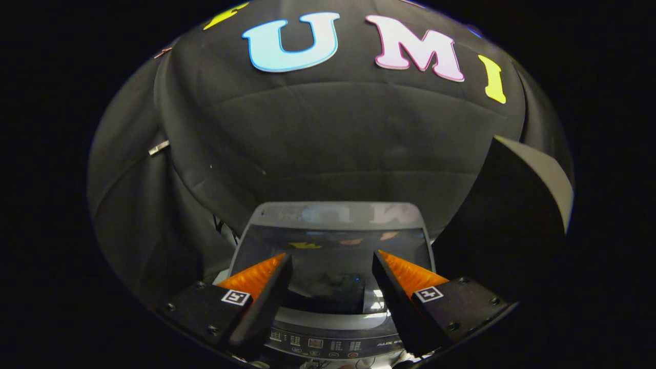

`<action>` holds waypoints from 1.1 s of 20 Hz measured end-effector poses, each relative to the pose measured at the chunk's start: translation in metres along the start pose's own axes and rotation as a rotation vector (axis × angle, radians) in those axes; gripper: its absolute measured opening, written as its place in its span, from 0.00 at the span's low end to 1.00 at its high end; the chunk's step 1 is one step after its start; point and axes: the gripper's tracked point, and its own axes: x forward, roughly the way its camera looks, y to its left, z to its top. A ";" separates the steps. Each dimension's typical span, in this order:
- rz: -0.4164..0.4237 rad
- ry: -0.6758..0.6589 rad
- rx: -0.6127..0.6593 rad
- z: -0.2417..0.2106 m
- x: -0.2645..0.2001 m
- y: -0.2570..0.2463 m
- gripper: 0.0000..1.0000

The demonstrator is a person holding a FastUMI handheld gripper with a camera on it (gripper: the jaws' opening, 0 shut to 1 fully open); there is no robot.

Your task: Put the clothes into the washing machine and then close the washing machine lid.

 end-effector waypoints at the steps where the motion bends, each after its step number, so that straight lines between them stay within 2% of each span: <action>1: 0.007 -0.028 -0.003 0.014 -0.010 -0.001 1.00; 6: 0.041 -0.189 0.008 0.086 -0.084 -0.013 1.00; 10: 0.054 -0.325 0.022 0.136 -0.165 -0.048 1.00; 14: 0.011 -0.476 0.020 0.186 -0.246 -0.115 0.99; 22: -0.105 -0.657 0.008 0.248 -0.344 -0.270 0.99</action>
